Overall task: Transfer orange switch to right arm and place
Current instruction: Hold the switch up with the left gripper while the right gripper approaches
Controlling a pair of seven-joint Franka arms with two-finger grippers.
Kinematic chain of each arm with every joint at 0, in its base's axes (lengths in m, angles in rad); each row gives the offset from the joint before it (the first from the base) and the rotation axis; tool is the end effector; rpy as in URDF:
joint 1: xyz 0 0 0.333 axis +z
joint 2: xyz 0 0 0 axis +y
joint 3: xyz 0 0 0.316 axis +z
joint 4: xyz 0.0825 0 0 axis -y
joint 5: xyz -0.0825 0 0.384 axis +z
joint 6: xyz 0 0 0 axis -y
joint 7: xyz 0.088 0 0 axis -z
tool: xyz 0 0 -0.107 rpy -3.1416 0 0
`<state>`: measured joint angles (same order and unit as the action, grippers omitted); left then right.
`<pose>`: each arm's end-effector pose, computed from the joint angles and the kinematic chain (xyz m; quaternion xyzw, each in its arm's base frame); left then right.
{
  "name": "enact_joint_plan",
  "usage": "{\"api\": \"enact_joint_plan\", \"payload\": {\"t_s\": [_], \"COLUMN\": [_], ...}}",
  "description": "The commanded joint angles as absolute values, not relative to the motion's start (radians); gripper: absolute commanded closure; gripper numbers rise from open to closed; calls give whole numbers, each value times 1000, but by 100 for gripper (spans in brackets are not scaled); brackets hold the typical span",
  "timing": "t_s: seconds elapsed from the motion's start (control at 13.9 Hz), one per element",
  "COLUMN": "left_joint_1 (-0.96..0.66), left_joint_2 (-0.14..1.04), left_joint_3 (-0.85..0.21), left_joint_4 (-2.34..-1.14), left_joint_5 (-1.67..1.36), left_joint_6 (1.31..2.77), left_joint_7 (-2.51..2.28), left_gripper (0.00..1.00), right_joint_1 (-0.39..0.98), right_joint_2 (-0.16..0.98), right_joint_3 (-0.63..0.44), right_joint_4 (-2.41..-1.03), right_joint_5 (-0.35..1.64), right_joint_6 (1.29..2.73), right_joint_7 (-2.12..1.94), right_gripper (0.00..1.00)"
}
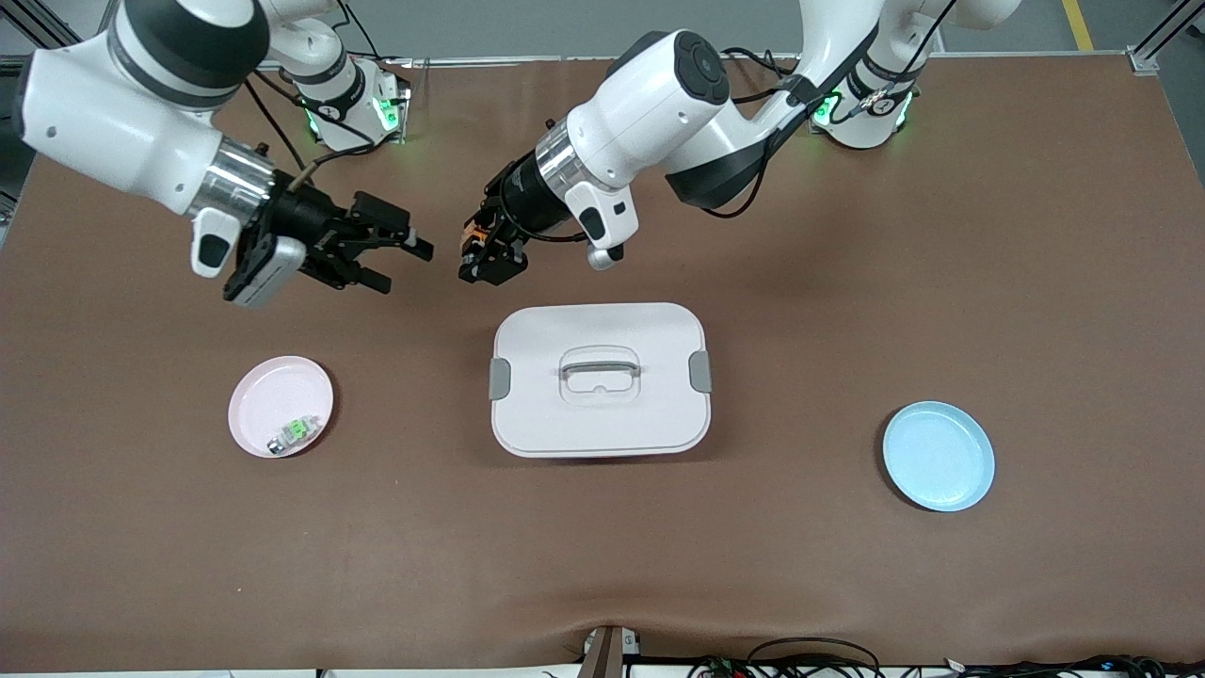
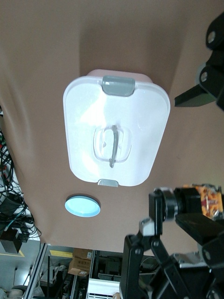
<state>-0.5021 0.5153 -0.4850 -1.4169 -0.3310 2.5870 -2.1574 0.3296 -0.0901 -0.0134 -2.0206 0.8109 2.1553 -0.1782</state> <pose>0.4807 -0.5676 0.5082 0.6593 0.6347 -0.2274 0.3328 0.5196 0.2008 0.5244 -0.9291 -0.0494 -0.0784 0.3581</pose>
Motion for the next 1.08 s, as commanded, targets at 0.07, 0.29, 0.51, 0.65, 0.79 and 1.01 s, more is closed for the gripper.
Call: {"api": "enact_joint_plan", "payload": {"t_s": [0.07,0.29,0.51,0.65,0.79,1.01], "left_joint_1": [-514,-512,-509,-505,-506,-509], "left_joint_2": [525,520,518,517,517,517], "left_joint_3": [-482,-480,-482,-482,-482,-480], "left_joint_4": [-1407,-1407,-1407,-1408,-1408,-1408], "left_joint_5": [-310,-310,-310,-310,-310,-310], "left_joint_6": [2617,2617,2617,2617,2617,2617], "left_joint_7": [-2181,-2181,-2180,-2175,-2175,-2174], "left_gripper": [90,90,90,90,90,90], "right_joint_1": [356,386,440,472,489,486], "right_joint_2": [-123,-126,-132,-126,-124,-124], "right_joint_3": [-23,-23,-21,-23,-23,-25], "right_joint_4": [-2056,-2098,-2147,-2152,-2154,-2152], "right_joint_5": [862,865,929,931,931,931], "right_joint_6": [2175,2241,2293,2322,2342,2327], "right_joint_7": [-179,-179,-158,-121,-115,-106], "right_gripper": [0,0,0,0,0,0]}}
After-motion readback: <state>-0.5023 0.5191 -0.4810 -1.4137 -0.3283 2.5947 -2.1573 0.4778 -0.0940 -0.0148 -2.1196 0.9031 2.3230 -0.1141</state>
